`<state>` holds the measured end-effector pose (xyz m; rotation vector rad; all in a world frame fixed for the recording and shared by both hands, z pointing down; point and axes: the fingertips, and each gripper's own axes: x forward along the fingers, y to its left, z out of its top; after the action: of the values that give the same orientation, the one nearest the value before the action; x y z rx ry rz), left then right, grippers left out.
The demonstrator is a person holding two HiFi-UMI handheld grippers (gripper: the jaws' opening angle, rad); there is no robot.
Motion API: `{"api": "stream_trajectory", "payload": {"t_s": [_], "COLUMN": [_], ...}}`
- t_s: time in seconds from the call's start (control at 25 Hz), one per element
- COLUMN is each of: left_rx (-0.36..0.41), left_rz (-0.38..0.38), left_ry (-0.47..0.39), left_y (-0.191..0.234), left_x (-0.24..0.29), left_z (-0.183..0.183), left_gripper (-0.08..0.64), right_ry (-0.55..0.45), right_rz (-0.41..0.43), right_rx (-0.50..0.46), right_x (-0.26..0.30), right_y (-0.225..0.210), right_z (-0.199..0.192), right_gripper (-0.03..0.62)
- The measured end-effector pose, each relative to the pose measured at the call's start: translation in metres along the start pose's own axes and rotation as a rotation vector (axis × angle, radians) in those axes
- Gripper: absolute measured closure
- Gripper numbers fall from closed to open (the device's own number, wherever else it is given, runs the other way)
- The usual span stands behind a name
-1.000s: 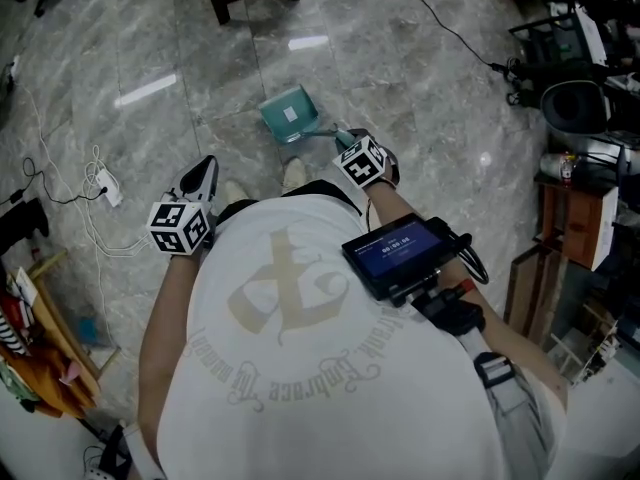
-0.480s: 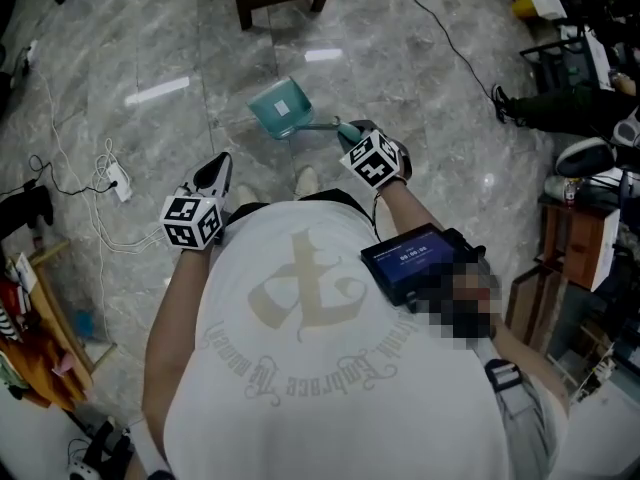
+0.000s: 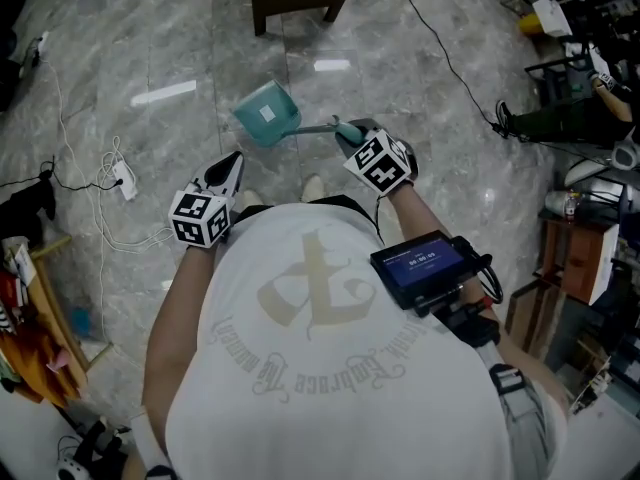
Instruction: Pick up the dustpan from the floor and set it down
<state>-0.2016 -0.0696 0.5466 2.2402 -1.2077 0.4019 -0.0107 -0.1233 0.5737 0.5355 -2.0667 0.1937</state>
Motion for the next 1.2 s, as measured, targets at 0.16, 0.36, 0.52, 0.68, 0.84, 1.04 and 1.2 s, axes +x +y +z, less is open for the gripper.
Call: {"api": "stream_trajectory", "payload": {"t_s": [0.16, 0.36, 0.52, 0.68, 0.84, 1.04, 1.2], "left_rx": [0.009, 0.025, 0.010, -0.003, -0.013, -0.018, -0.018], "left_rz": [-0.007, -0.017, -0.025, -0.030, -0.051, -0.079, -0.090], "left_ry": [-0.009, -0.013, -0.024, -0.023, -0.014, 0.002, 0.011], "left_y": [0.007, 0.018, 0.026, 0.034, 0.036, 0.033, 0.034], "left_x": [-0.009, -0.022, -0.026, -0.034, -0.037, -0.034, -0.033], "left_z": [0.000, -0.005, -0.005, -0.011, -0.018, -0.019, -0.015], "left_gripper": [0.548, 0.548, 0.548, 0.548, 0.548, 0.548, 0.548], "right_ry": [-0.013, -0.021, -0.016, -0.008, 0.008, 0.026, 0.039], "right_rz": [0.009, 0.011, 0.001, -0.014, -0.032, -0.049, -0.059], "right_rx": [-0.024, -0.036, -0.022, -0.007, 0.012, 0.053, 0.093], "right_x": [-0.004, -0.004, -0.004, -0.003, -0.003, -0.005, -0.007], "right_y": [0.015, 0.034, 0.040, 0.052, 0.059, 0.056, 0.054], "right_z": [0.018, 0.035, 0.039, 0.042, 0.040, 0.032, 0.028], "right_gripper": [0.572, 0.572, 0.572, 0.572, 0.572, 0.572, 0.572]}}
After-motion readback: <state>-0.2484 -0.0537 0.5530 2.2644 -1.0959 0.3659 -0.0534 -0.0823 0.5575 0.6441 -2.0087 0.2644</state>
